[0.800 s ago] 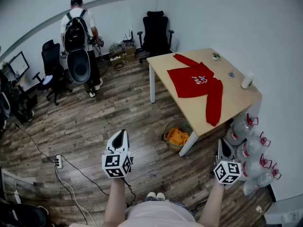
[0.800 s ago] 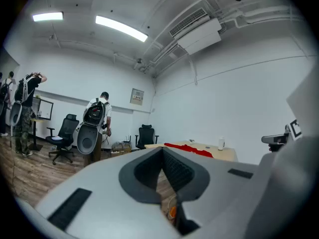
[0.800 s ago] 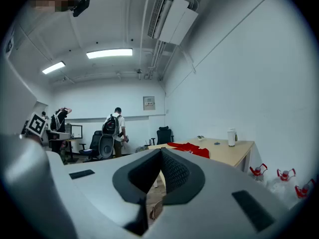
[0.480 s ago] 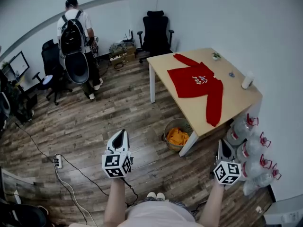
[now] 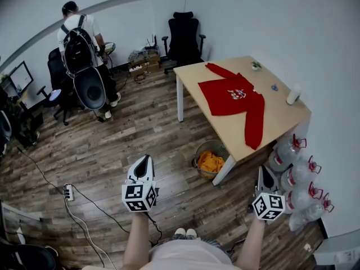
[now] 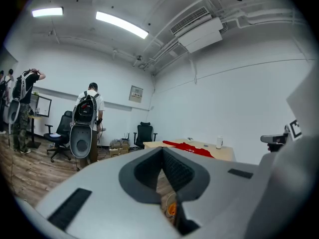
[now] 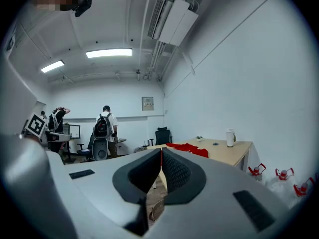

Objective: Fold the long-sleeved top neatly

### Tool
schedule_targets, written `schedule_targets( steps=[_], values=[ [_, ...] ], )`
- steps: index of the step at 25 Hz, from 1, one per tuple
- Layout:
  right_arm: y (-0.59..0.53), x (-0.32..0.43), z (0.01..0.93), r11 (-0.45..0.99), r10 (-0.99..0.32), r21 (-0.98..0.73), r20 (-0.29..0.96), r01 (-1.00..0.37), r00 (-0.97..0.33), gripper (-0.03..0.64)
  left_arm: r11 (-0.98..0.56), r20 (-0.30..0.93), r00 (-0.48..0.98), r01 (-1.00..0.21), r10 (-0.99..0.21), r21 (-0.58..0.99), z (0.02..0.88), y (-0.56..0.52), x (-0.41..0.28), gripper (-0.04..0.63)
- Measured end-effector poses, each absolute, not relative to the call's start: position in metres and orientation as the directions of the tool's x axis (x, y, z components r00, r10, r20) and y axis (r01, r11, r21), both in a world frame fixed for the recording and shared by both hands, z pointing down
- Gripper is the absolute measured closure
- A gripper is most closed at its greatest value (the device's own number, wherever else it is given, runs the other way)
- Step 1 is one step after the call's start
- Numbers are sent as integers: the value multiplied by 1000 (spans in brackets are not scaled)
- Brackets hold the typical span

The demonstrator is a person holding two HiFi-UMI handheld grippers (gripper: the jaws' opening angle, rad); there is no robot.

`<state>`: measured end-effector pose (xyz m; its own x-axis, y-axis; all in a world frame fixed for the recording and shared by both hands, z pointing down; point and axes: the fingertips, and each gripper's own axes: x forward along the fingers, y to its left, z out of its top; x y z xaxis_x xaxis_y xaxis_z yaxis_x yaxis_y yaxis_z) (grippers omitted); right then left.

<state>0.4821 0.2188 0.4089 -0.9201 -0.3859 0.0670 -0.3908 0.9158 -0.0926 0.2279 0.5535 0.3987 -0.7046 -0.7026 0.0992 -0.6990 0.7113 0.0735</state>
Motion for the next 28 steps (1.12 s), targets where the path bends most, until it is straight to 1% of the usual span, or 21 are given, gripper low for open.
schedule_targets(
  steps=[5,14,15,16,17,18,20,21,23,24,26,28],
  values=[
    [226,483,414,922,-368,-106,70,-373,-927,595,705,110,-696,-705,-709,76,405,554,232,592],
    [241,480,420,924,-359,-104,89,-367,-929,595,695,110,-686,-715,-719,81,411,558,240,592],
    [243,480,419,924,-360,-107,83,-368,-929,590,693,107,-685,-717,-721,83,411,560,240,592],
    [245,481,417,923,-361,-112,74,-368,-930,570,688,103,-680,-721,-726,87,410,562,241,592],
    [247,481,415,923,-360,-118,66,-366,-931,534,680,98,-673,-728,-734,94,409,564,241,588],
    [248,481,412,924,-357,-123,57,-362,-932,505,670,90,-664,-735,-742,103,407,565,241,567],
    [250,481,408,925,-351,-137,41,-353,-935,426,654,70,-651,-748,-756,115,403,566,242,481],
    [250,481,406,925,-351,-142,34,-352,-936,370,646,57,-645,-753,-762,120,401,566,243,429],
    [251,482,404,925,-354,-141,27,-354,-935,297,631,31,-633,-764,-773,133,398,567,245,325],
    [253,482,405,925,-353,-137,27,-354,-935,253,624,20,-628,-769,-778,140,397,568,245,283],
    [257,480,406,927,-348,-138,26,-348,-937,184,613,11,-619,-775,-785,151,398,571,246,238],
    [261,478,409,928,-343,-148,26,-343,-939,145,609,17,-615,-778,-789,156,401,572,245,201]
  ],
)
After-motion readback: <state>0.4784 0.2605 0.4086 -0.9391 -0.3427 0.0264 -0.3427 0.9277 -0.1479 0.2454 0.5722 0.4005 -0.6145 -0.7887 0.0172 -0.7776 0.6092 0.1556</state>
